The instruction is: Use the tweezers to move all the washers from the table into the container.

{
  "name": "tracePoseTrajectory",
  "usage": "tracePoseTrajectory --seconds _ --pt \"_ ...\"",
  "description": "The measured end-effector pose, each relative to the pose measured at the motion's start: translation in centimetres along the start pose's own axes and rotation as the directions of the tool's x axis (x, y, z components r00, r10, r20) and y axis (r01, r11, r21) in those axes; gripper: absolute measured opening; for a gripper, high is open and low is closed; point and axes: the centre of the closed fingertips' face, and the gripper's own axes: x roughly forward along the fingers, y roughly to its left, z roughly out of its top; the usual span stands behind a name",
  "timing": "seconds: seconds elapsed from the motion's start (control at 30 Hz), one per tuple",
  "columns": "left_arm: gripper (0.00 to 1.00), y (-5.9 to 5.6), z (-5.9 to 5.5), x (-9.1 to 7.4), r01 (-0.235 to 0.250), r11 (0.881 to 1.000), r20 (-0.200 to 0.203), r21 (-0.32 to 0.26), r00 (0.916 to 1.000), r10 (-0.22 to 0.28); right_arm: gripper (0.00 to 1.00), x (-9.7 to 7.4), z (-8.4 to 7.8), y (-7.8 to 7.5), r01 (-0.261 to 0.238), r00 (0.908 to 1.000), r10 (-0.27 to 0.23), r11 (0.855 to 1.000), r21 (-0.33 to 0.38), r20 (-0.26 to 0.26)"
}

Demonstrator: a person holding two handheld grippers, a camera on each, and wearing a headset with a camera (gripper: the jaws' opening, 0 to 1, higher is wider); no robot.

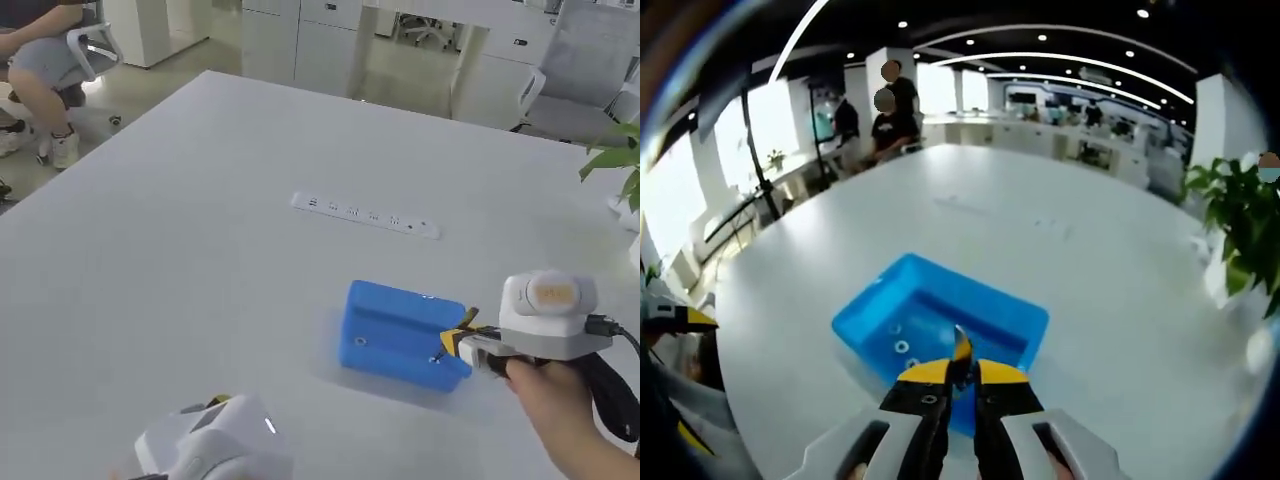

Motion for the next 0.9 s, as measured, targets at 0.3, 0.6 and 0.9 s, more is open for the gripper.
tracePoseTrajectory --seconds 0.3,0.6,0.9 --pt "0.98 0.1 -0.1 0.0 -0.006 1.0 -0.008 0.01 0.9999 0.006 0.04 1.0 -0.9 0.1 -0.006 0.9993 0.006 1.0 -0.014 -0.036" --pt "0.99 -0.1 0.0 -0.2 -0.003 1.0 -0.002 0.005 1.0 0.003 0.04 1.4 -1.1 -0.1 -0.012 0.999 0.01 0.999 -0.031 -0.044" --pt "0.99 -0.4 0.1 0.0 0.0 1.0 -0.004 0.009 1.0 0.0 0.04 1.2 -1.3 -0.1 -0.017 0.9992 0.015 0.998 -0.053 -0.037"
